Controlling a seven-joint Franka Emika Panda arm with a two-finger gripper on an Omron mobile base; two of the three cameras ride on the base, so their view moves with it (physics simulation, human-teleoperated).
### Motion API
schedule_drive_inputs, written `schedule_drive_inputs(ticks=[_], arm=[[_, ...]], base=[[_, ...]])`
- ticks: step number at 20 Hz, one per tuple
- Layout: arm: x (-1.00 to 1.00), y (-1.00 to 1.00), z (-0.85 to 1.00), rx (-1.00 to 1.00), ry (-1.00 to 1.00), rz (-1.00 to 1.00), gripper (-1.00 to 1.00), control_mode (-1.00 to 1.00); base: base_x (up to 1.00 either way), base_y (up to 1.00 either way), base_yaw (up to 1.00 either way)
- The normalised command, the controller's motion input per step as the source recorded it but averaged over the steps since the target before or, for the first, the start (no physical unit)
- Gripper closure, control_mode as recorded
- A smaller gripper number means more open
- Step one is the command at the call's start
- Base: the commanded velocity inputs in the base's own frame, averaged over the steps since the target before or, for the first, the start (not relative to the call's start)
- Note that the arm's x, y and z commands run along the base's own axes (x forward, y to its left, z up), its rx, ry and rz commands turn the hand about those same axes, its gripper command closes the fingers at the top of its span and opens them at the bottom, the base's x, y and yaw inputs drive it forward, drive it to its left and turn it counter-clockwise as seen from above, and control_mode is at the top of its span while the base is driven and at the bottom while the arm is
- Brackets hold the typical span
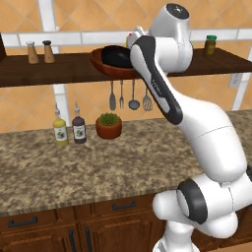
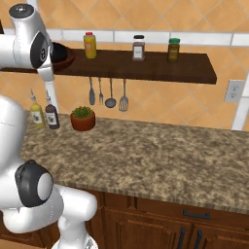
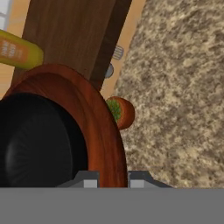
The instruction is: Pick up the bowls on the counter and stack them on top of one another in the open cabinet. Place the smaller bowl on top of the larger bowl.
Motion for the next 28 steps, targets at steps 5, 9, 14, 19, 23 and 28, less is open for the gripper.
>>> schedule_drive_inputs(ticks=[5,9,14,19,23,28], arm=[[0.61,0.27,0.00,-0.01,0.00,-0.03,1.00,-1.00],[0.61,0.32,0.00,-0.02,0.00,-0.04,1.00,-1.00],[0.59,0.28,-0.13,-0.04,0.02,-0.03,1.00,-1.00],[0.57,0.28,-0.13,-0.03,0.00,-0.02,-1.00,-1.00],[0.23,0.24,-0.03,-0.01,0.00,-0.01,-1.00,-1.00],[0.00,0.00,0.00,0.00,-0.21,0.00,-1.00,-1.00]], base=[[0.00,0.00,0.00],[0.00,0.00,0.00],[0.00,0.00,0.00],[0.00,0.00,0.00],[0.00,0.00,0.00],[0.00,0.00,0.00]])
